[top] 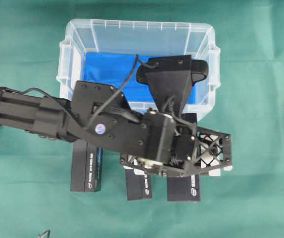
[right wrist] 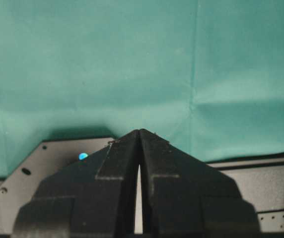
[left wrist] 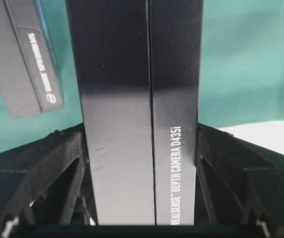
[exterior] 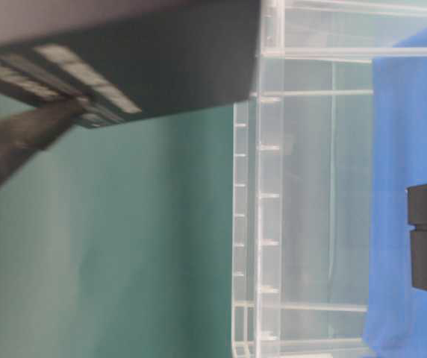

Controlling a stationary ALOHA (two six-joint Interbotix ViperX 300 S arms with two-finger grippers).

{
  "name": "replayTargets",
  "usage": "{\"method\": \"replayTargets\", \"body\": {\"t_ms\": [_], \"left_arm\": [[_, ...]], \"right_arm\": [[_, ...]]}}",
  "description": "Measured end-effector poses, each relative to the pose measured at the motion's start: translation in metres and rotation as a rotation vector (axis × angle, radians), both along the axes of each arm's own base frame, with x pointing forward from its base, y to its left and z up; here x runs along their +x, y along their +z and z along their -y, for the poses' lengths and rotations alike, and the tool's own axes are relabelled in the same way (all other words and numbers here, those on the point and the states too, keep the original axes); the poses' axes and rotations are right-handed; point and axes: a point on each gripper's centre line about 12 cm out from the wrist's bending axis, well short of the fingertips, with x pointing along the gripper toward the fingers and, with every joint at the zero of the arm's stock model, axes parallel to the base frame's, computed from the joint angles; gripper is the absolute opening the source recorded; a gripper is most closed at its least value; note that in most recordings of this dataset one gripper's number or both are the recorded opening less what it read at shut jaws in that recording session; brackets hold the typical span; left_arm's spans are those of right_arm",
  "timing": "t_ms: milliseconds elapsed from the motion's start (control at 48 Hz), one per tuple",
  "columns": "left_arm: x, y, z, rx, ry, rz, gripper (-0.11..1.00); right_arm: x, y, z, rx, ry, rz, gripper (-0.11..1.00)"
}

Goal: Take the box out of the case with the left arm.
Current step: 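Carry the box to the front right of the other boxes and lower it, then set the box upright on the cloth and open the left gripper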

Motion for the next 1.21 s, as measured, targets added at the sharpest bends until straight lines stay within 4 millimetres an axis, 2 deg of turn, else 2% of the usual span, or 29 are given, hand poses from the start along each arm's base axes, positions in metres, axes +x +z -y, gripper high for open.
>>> {"method": "replayTargets", "body": {"t_ms": [438, 625, 833, 1208], "left_arm": [[0.009, -0.068, -0.001, 0.039, 0.020, -0.013, 0.63], [0.011, -0.101, 0.006, 0.028, 0.017, 0.002, 0.63], [0.006, -0.127, 0.012, 0.023, 0.023, -0.012, 0.63], [0.007, -0.145, 0.013, 0.011, 0.014, 0.014, 0.63]], "right_arm": [[0.000, 0.000, 0.000, 0.000, 0.000, 0.000, 0.01], [0.000, 0.000, 0.000, 0.000, 0.000, -0.002, 0.01], [0.000, 0.000, 0.000, 0.000, 0.000, -0.002, 0.01], [0.000, -0.003, 0.000, 0.000, 0.001, -0.013, 0.01]]}}
